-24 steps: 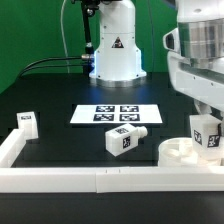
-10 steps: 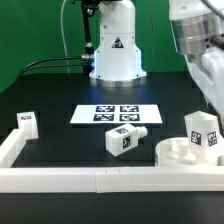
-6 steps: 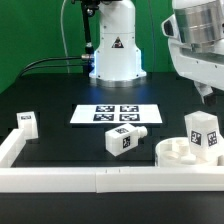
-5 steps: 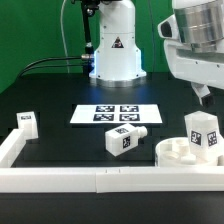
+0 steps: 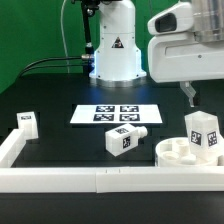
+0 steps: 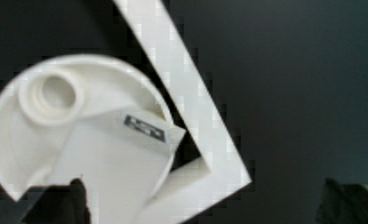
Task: Assemble stool
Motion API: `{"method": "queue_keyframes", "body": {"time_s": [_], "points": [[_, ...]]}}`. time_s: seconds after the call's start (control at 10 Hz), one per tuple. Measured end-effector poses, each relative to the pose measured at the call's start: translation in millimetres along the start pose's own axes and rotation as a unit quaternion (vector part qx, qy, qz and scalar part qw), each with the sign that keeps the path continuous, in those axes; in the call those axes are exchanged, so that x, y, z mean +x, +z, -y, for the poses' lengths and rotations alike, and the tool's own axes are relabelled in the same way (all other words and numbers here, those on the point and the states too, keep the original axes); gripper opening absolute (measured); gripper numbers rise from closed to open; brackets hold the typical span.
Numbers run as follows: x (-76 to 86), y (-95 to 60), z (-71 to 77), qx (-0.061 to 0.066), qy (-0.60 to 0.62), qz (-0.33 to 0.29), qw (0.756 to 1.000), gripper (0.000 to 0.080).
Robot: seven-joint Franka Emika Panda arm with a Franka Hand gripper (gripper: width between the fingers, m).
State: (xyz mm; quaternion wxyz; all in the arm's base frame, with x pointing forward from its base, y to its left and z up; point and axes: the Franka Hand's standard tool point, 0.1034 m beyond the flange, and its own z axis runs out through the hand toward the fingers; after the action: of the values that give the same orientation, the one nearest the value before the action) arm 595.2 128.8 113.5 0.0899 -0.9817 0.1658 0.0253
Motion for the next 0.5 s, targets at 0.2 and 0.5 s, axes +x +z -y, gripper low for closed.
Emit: {"method": "queue_keyframes", "body": {"time_s": [0.2, 0.5], "points": [[0.6, 0.5, -2.4, -0.001, -0.057, 0.0, 0.998, 0.0649], [1.6, 4.6, -5.7, -0.029, -0.208, -0.007, 0.978, 0.0649]]}}
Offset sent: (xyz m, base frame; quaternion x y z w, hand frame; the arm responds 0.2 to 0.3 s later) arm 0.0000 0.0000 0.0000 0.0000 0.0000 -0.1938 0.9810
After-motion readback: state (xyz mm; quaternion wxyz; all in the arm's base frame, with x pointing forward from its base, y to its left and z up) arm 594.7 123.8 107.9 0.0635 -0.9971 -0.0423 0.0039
